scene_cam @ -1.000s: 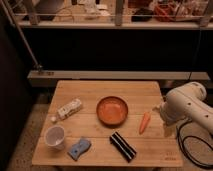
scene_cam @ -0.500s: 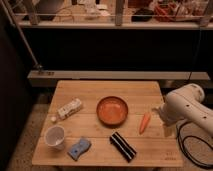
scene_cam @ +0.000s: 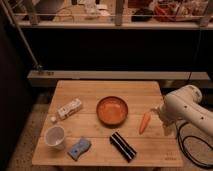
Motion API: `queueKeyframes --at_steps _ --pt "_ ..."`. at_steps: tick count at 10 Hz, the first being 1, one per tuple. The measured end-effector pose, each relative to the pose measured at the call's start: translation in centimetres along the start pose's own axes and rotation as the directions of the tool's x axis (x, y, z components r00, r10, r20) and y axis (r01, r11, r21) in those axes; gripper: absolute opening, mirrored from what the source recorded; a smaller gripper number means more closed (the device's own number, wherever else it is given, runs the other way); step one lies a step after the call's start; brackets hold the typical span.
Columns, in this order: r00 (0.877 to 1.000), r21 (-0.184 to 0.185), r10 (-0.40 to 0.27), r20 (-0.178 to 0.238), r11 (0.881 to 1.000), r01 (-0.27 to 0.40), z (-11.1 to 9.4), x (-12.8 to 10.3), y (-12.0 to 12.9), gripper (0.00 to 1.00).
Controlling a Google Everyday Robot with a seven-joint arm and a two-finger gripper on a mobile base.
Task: Drag the pepper across the table
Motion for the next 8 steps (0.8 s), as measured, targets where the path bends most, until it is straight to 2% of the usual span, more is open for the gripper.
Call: queueKeyframes --at_steps 8 --pt "0.994 0.02 -0.107 -0.013 0.994 0.107 2.5 0.0 -0.9 0.8"
